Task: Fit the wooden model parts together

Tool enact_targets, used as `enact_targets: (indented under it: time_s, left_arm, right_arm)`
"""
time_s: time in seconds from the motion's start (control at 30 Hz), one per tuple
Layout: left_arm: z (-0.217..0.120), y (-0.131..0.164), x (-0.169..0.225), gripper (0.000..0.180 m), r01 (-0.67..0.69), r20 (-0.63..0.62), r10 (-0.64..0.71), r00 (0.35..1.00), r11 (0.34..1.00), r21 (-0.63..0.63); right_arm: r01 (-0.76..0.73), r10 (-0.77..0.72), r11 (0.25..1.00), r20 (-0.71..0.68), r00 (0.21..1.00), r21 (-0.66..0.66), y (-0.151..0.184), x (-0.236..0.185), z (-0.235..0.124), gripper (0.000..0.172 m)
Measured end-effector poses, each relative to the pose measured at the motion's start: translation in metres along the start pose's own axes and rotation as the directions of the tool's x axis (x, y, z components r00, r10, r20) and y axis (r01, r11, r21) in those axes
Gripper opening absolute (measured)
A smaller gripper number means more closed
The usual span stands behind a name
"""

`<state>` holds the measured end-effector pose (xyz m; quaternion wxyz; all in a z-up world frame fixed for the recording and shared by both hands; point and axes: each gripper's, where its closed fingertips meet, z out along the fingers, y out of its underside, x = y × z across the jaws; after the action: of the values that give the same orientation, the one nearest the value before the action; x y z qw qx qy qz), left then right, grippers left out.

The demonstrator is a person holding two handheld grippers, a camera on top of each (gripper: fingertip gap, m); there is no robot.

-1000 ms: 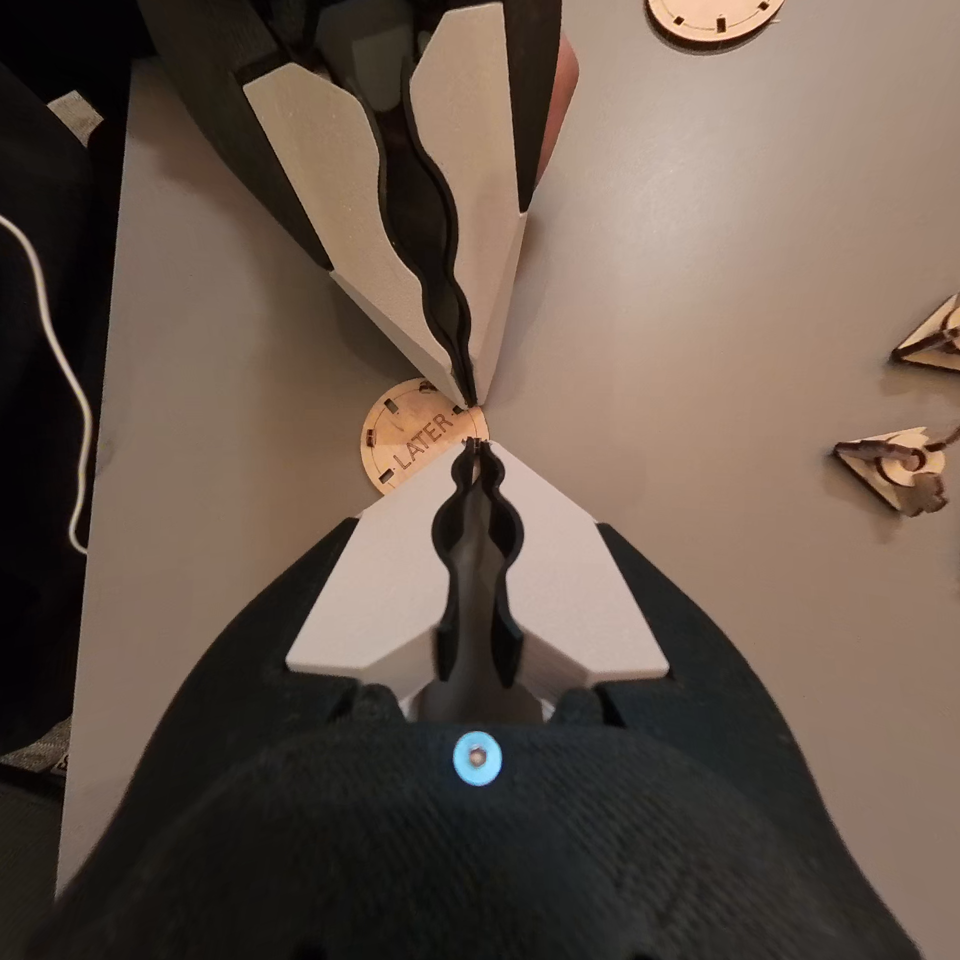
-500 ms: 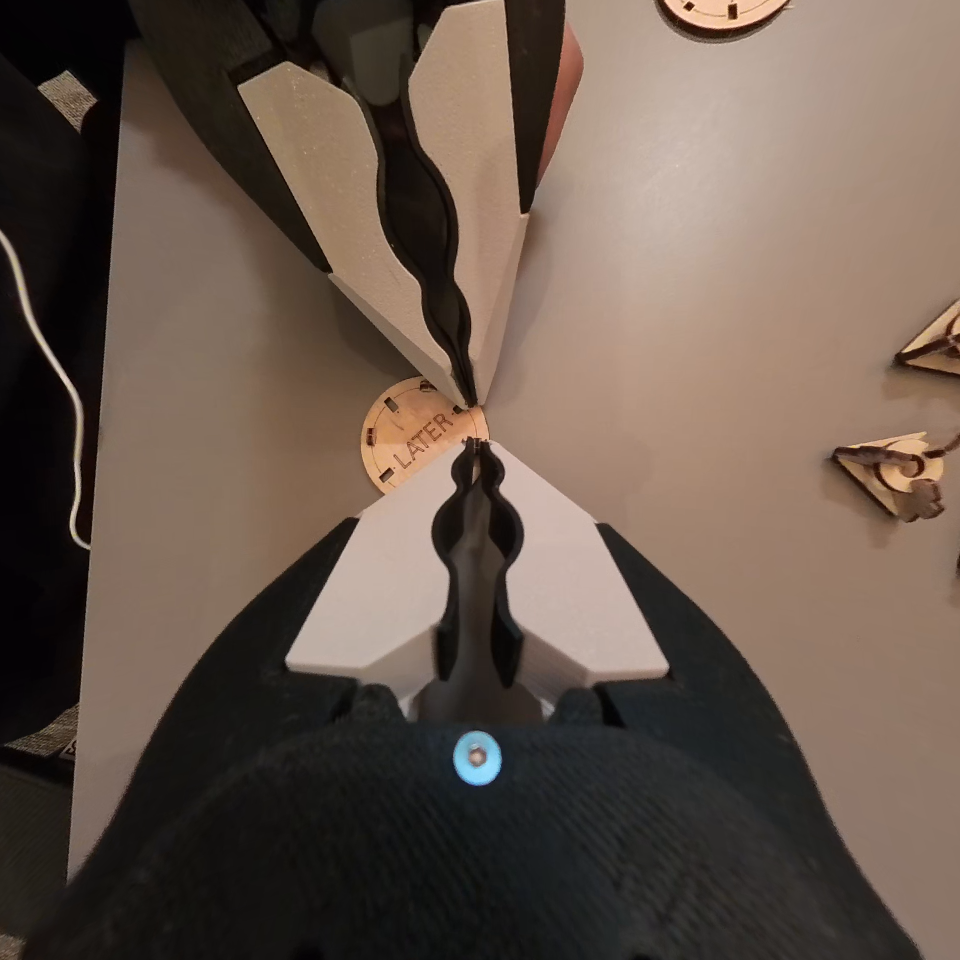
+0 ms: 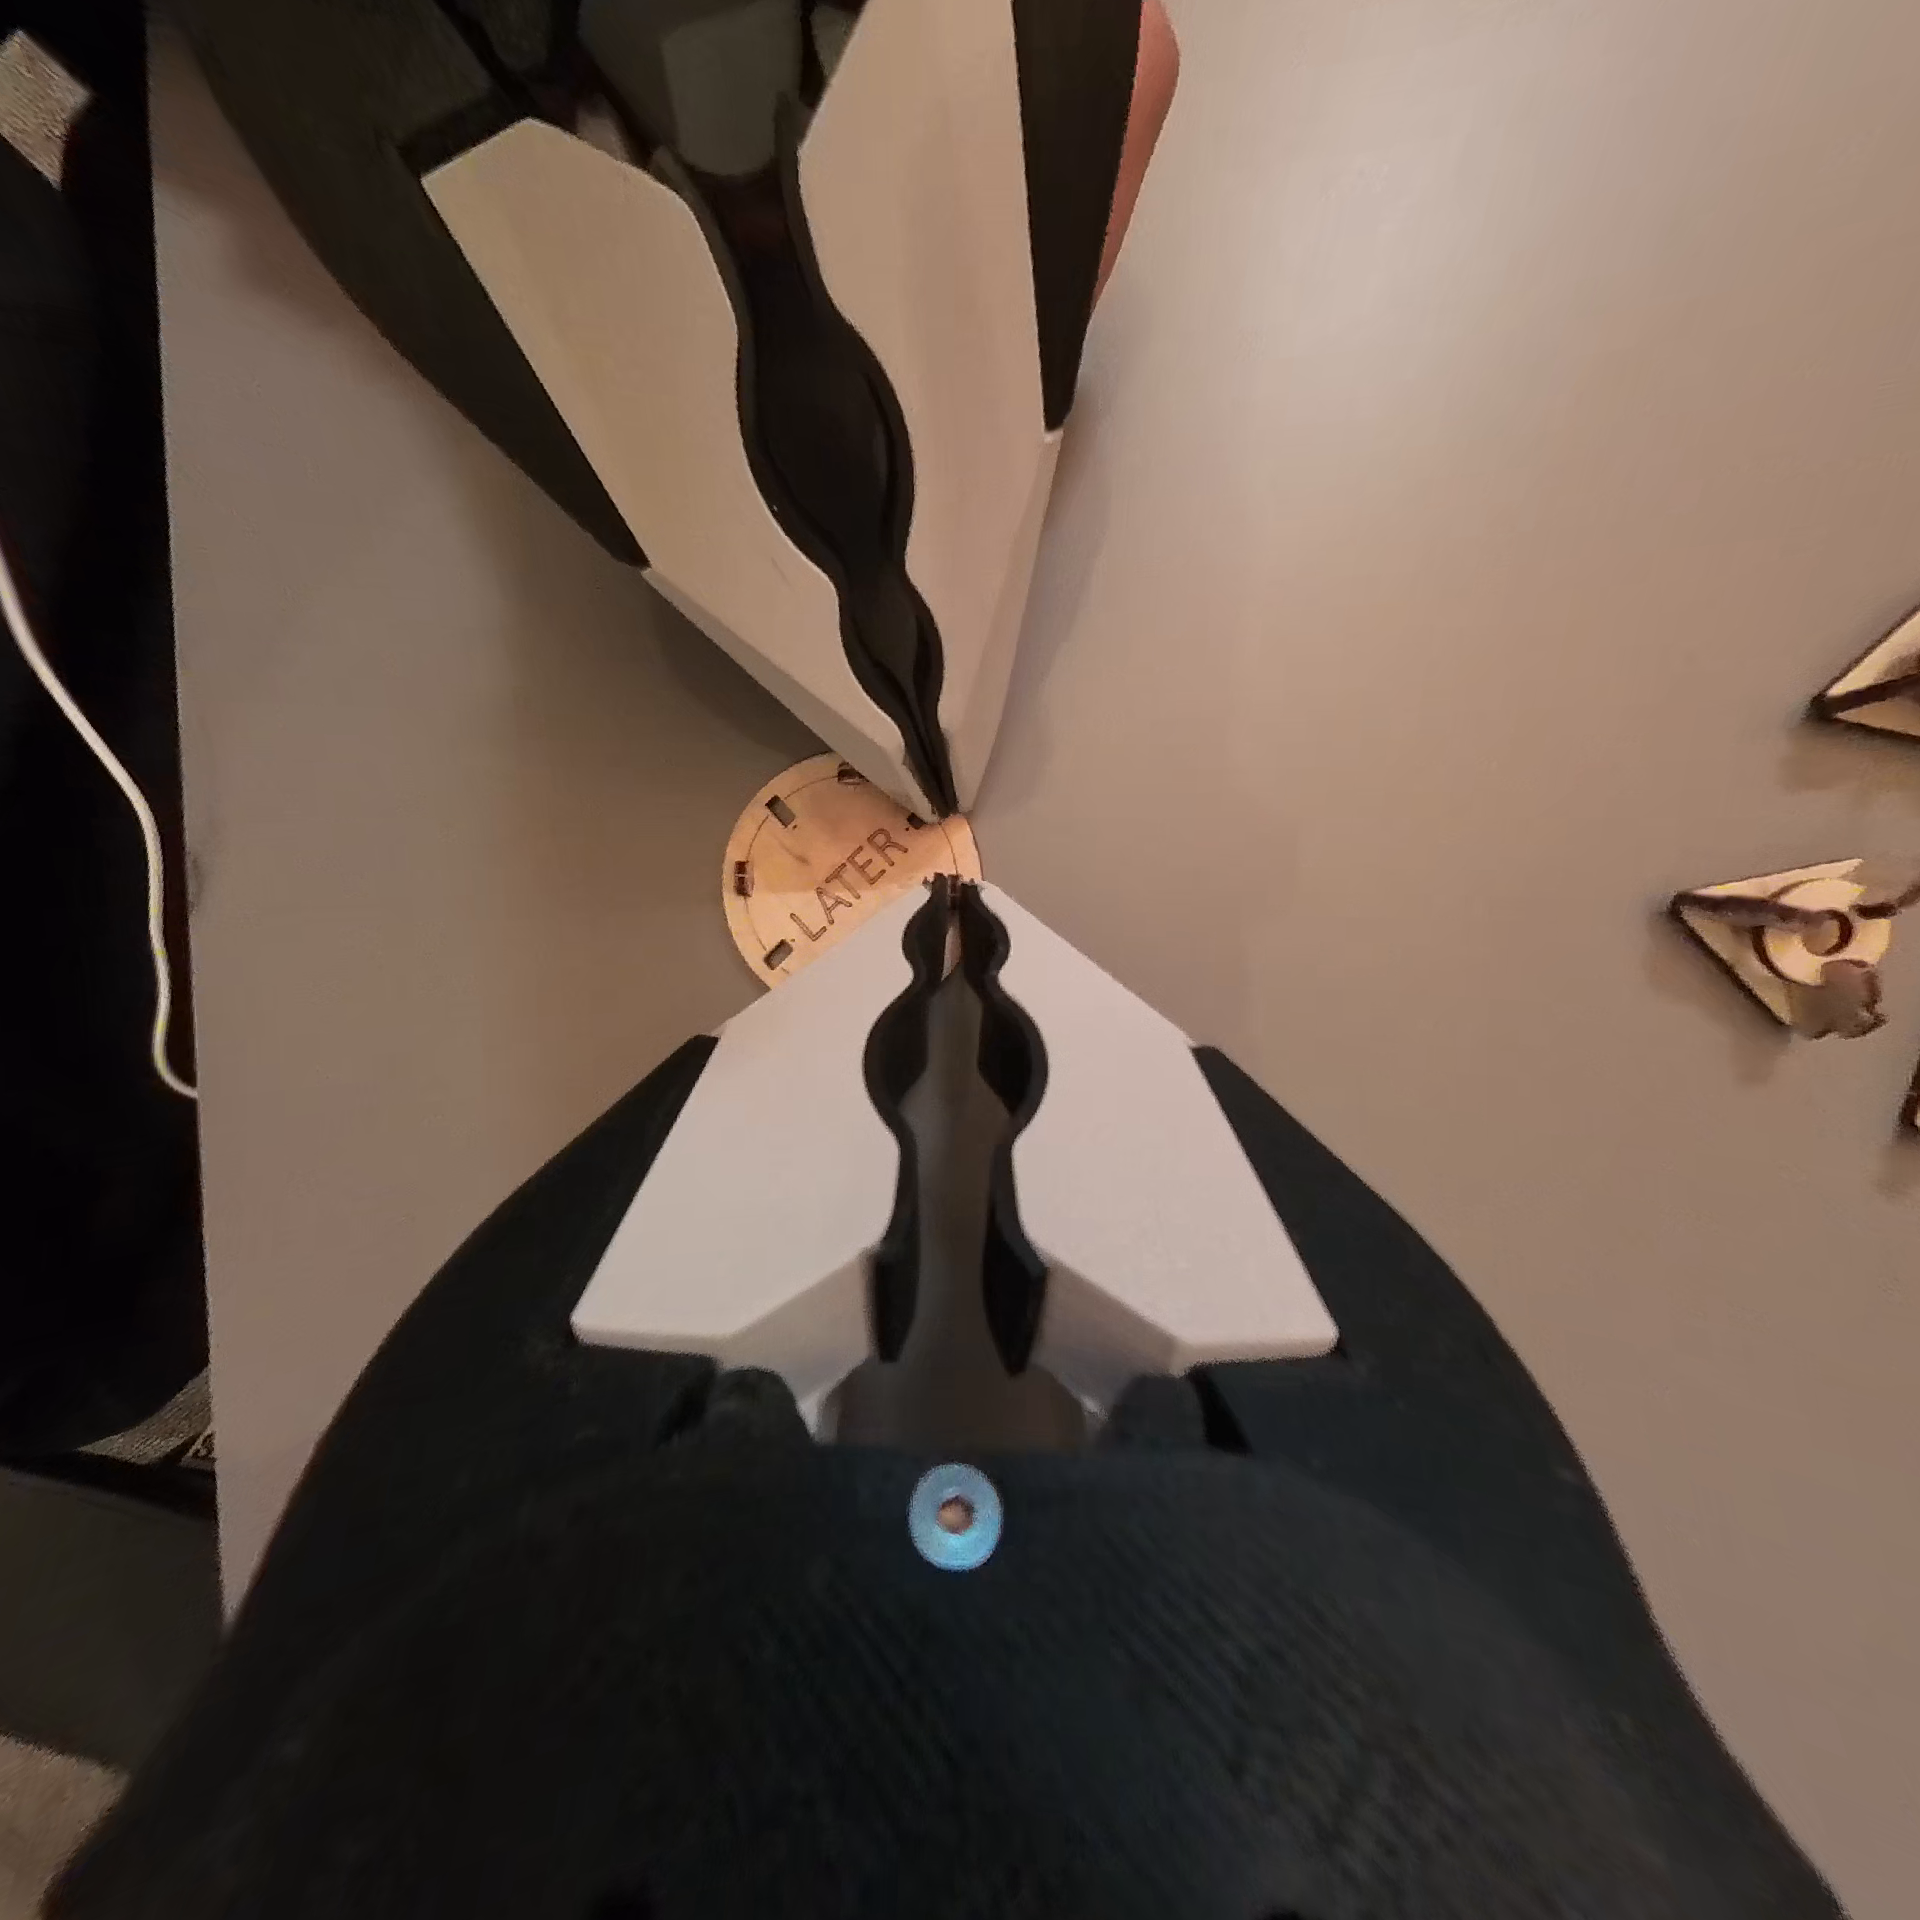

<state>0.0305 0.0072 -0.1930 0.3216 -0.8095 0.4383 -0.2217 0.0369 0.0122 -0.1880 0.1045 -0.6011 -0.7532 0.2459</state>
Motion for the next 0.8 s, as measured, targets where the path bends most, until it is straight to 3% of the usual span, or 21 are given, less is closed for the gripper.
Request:
enact_targets:
  time_s: [0.43, 0.8]
  left_arm:
    - [0.0002, -0.0001, -0.0002, 0.002, -0.011, 0.010, 0.011, 1.000, 1.000, 0.000]
    - [0.0002, 0.0000, -0.0004, 0.002, -0.019, 0.018, 0.019, 1.000, 1.000, -0.001]
  right_arm:
    - [-0.028, 0.031, 0.983, 0.011, 0.999, -0.181, 0.0012, 0.0002, 0.0011, 0.000]
    - [-0.053, 0.064, 0.971, 0.041, 0.997, -0.234, 0.0018, 0.0003, 0.0023, 0.000]
